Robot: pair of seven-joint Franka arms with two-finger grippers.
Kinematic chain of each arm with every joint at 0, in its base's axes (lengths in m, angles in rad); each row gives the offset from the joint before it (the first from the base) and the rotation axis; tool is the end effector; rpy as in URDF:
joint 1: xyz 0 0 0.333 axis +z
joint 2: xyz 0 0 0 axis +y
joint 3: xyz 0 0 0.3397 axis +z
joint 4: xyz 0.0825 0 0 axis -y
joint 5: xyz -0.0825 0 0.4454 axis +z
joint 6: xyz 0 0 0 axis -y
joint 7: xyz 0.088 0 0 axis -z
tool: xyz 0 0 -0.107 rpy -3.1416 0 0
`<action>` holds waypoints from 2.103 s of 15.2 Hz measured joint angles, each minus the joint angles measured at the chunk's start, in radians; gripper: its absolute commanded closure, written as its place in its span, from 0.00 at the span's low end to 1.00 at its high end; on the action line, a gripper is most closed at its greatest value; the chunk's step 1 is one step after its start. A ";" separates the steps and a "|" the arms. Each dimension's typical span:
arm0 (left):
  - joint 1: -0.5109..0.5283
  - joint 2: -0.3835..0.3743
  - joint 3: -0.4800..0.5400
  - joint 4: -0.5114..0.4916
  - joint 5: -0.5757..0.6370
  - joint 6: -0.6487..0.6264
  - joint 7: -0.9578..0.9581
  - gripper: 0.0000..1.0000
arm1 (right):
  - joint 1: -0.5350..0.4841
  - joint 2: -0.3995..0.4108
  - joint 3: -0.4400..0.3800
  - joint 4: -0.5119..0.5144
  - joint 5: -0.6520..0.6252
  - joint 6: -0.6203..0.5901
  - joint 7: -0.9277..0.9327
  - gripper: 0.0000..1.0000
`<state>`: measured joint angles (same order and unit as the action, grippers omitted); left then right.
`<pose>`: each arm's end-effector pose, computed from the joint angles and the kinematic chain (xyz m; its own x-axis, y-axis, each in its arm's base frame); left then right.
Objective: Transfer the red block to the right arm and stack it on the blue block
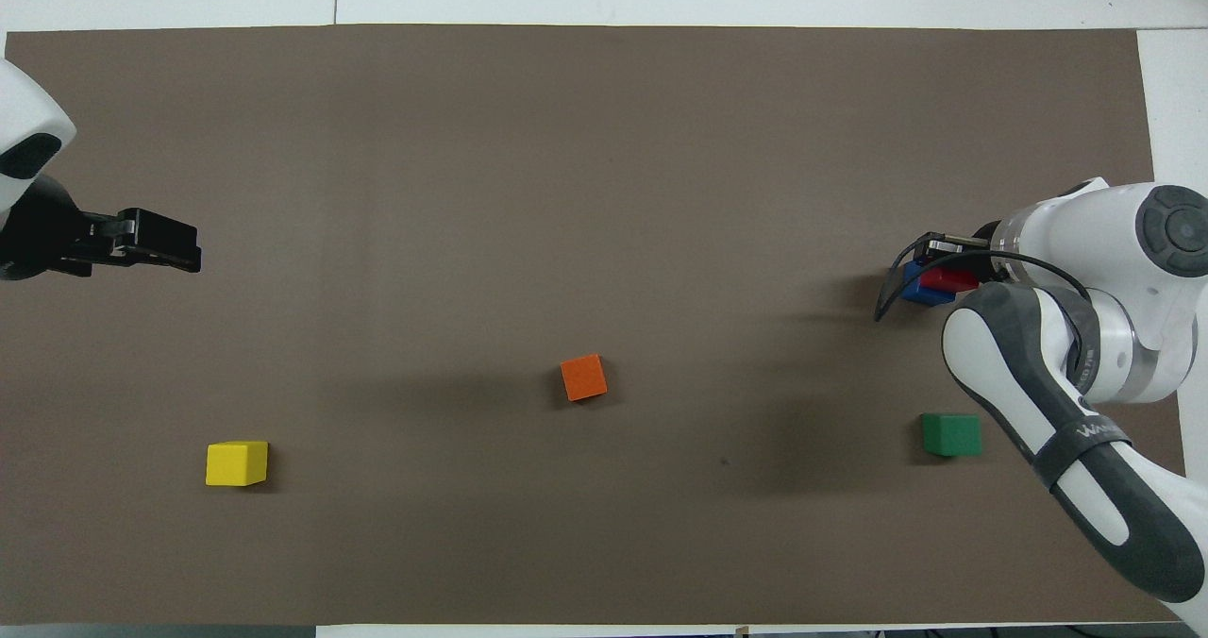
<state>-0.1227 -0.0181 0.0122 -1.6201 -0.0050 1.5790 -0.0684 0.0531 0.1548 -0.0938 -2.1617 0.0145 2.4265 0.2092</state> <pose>0.6058 -0.0677 0.6337 0.9988 -0.0420 -0.0233 -0.0420 -0.9991 0.0036 0.6158 -0.0246 0.3180 0.9608 -0.2550 0.1089 -0.2545 -0.9669 -0.0192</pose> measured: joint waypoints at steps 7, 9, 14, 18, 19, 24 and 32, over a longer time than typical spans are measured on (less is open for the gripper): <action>0.000 0.000 0.001 0.000 0.000 0.000 0.000 0.00 | 0.000 0.013 0.002 -0.002 0.000 0.000 0.046 0.00; 0.000 0.000 0.002 0.000 0.000 0.000 0.000 0.00 | 0.000 0.015 0.002 -0.001 0.000 -0.001 0.046 0.00; 0.001 -0.002 0.004 0.000 0.000 0.001 0.000 0.00 | 0.000 0.007 0.002 0.103 -0.001 -0.174 0.044 0.00; 0.001 -0.004 0.005 0.000 0.000 0.000 0.000 0.00 | 0.000 -0.055 0.001 0.285 -0.003 -0.398 -0.094 0.00; 0.001 -0.004 0.005 0.000 0.000 0.000 0.000 0.00 | -0.001 -0.079 0.001 0.311 -0.003 -0.423 -0.127 0.00; 0.001 -0.005 0.003 0.000 0.000 0.000 0.000 0.00 | -0.005 -0.189 0.003 0.437 -0.003 -0.704 -0.220 0.00; 0.003 -0.009 0.005 -0.001 0.000 -0.001 0.000 0.00 | -0.011 -0.231 0.002 0.550 -0.003 -0.943 -0.245 0.00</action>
<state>-0.1201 -0.0275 0.0170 -1.6208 -0.0050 1.5781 -0.0685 0.0423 -0.0757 -0.0918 -1.6121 0.0119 1.4832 -0.0359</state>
